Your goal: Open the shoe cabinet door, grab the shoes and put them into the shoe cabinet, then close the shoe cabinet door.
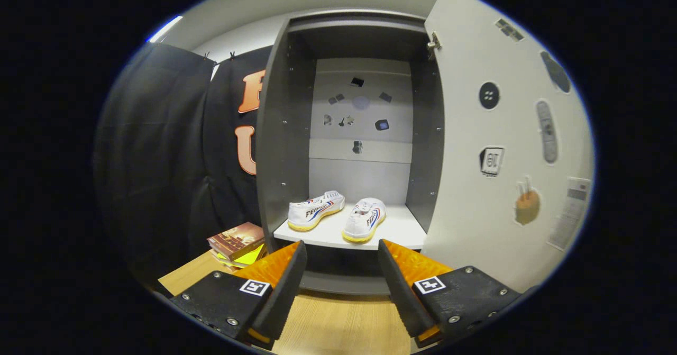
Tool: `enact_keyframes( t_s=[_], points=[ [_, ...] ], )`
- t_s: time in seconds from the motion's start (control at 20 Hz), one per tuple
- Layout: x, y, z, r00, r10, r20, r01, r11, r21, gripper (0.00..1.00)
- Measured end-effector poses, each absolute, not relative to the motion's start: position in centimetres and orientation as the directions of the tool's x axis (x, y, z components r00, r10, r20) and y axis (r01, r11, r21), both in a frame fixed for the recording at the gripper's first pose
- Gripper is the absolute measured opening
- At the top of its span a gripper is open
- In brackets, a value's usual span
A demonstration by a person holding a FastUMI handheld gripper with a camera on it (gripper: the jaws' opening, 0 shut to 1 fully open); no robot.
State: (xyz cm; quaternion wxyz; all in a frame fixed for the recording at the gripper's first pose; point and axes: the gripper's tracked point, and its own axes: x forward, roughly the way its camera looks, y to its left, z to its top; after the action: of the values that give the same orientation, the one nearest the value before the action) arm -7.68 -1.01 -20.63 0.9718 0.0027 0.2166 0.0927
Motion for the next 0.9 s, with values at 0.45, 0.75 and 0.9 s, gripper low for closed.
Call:
enact_keyframes(
  t_s=[0.45,0.75,0.9],
  points=[
    [-19.0,-13.7,-14.3,0.925,0.046,-0.376,-0.032,0.999,0.043,0.88],
    [-20.6,-23.7,-11.4,0.943,-0.108,-0.314,0.096,0.994,-0.054,0.88],
    [-19.2,-27.8,-11.4,0.939,-0.158,-0.305,0.131,0.986,-0.107,0.88]
  ],
)
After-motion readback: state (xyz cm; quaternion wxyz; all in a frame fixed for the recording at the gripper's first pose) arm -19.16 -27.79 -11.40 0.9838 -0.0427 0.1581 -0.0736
